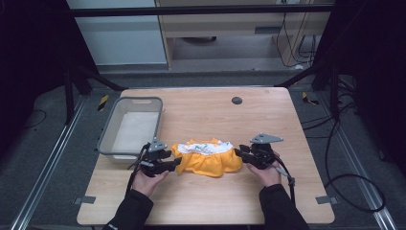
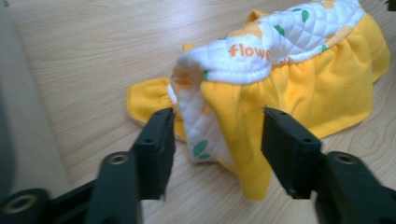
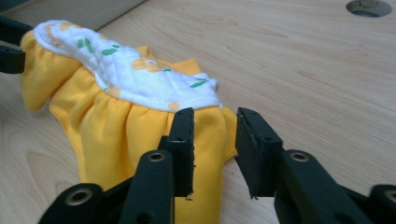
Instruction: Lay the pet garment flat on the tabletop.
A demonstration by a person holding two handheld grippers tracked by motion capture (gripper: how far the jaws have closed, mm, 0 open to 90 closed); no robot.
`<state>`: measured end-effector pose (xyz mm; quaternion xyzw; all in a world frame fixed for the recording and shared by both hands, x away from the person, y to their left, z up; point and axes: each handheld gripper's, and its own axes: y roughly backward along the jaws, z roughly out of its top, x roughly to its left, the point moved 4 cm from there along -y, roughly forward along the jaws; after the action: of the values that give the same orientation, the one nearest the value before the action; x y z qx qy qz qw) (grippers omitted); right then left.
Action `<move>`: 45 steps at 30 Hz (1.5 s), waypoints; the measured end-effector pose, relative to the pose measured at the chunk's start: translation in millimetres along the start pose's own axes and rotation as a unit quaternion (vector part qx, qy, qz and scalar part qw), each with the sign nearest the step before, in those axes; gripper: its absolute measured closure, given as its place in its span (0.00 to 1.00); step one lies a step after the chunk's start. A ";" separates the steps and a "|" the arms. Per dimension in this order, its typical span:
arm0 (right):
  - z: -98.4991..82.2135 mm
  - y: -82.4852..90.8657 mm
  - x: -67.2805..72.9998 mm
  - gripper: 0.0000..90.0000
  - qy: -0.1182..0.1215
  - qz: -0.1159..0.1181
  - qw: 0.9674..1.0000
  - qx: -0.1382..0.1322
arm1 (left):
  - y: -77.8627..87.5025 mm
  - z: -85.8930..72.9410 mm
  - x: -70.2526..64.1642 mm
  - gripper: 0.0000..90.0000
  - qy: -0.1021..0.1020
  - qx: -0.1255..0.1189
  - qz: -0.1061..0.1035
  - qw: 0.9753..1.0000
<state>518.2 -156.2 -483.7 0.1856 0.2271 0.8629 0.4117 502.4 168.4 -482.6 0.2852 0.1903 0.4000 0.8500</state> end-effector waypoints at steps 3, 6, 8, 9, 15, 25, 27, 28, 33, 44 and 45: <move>-10.3 11.4 -1.8 0.66 0.014 0.001 1.000 0.008 | 10.0 -10.5 1.5 0.42 0.002 -0.002 -0.004 1.000; -17.9 14.6 -3.8 0.65 0.005 0.004 1.000 0.014 | 16.5 -21.8 0.3 0.40 0.002 -0.004 -0.005 1.000; -25.0 14.0 -6.9 0.64 0.001 0.003 1.000 0.021 | 15.5 -25.1 -2.1 0.40 0.002 -0.003 -0.006 1.000; -26.7 12.6 -7.2 0.64 -0.004 0.004 1.000 0.024 | 15.5 -25.1 -2.1 0.40 0.002 -0.003 -0.006 1.000; -31.8 -1.6 -3.4 0.63 -0.007 0.019 0.999 0.040 | -2.4 -31.6 -16.3 0.45 -0.018 0.017 -0.009 1.000; -35.7 -15.1 1.1 0.76 -0.004 0.029 0.997 0.068 | -14.7 -32.2 -16.7 0.84 -0.024 0.028 -0.015 0.999; -35.5 -14.3 1.7 0.84 -0.006 0.027 0.997 0.072 | -14.7 -31.8 -16.9 0.91 -0.018 0.028 -0.021 0.999; -35.2 -13.8 1.4 0.88 -0.006 0.029 0.997 0.073 | -14.5 -31.7 -16.9 0.94 -0.016 0.028 -0.024 0.999; -32.5 -8.6 2.3 0.97 -0.007 0.041 0.997 0.071 | -12.3 -30.5 -16.3 0.96 -0.006 0.029 -0.033 0.999; -19.8 26.9 10.0 0.98 -0.002 0.060 0.998 0.031 | 31.6 -14.8 -16.4 0.97 0.005 -0.027 -0.050 0.998; -18.2 32.8 12.8 0.98 0.000 0.064 0.998 0.026 | 39.9 -13.7 -17.6 0.97 0.001 -0.032 -0.054 0.998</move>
<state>480.9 -168.7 -479.3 0.2102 0.2368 0.8813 0.3508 461.4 179.7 -466.1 0.2467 0.1930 0.3596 0.8790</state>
